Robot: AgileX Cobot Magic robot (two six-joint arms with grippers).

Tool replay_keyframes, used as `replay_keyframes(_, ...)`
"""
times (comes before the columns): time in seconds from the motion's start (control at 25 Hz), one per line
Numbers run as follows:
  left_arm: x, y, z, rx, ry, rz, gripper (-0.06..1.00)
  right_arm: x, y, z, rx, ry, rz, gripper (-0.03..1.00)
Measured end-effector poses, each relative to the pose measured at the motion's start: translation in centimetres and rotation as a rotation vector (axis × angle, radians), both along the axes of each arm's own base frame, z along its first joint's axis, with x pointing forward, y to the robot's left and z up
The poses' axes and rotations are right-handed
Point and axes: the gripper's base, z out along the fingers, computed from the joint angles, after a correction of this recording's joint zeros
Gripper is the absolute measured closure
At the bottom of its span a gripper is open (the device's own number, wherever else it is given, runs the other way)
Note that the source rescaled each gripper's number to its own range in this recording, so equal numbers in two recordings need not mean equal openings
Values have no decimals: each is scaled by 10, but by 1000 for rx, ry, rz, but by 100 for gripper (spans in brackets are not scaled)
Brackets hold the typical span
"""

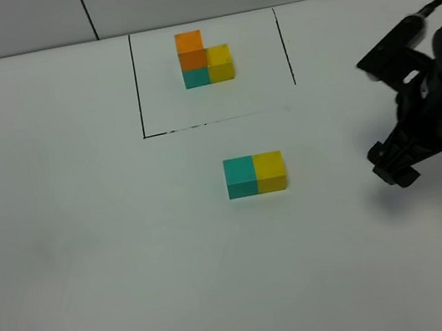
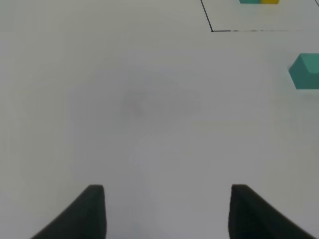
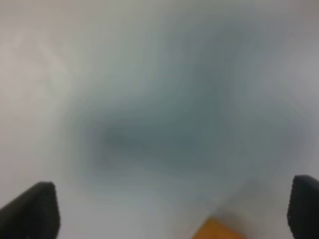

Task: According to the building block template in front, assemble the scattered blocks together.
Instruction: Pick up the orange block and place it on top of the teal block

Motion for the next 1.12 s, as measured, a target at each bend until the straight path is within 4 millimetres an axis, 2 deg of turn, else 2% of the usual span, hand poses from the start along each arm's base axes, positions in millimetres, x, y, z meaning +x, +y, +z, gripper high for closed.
replay_keyframes(0.16,0,0,0,0,0,0,73,-12,-29,8,-3,19,-238,8)
replay_keyframes(0.4,0,0,0,0,0,0,73,-30,-57,-14,33,118,-451,10)
replay_keyframes(0.76,0,0,0,0,0,0,73,-40,-76,-40,113,80,-550,15)
replay_keyframes(1.12,0,0,0,0,0,0,73,-32,-91,-71,109,120,-614,23)
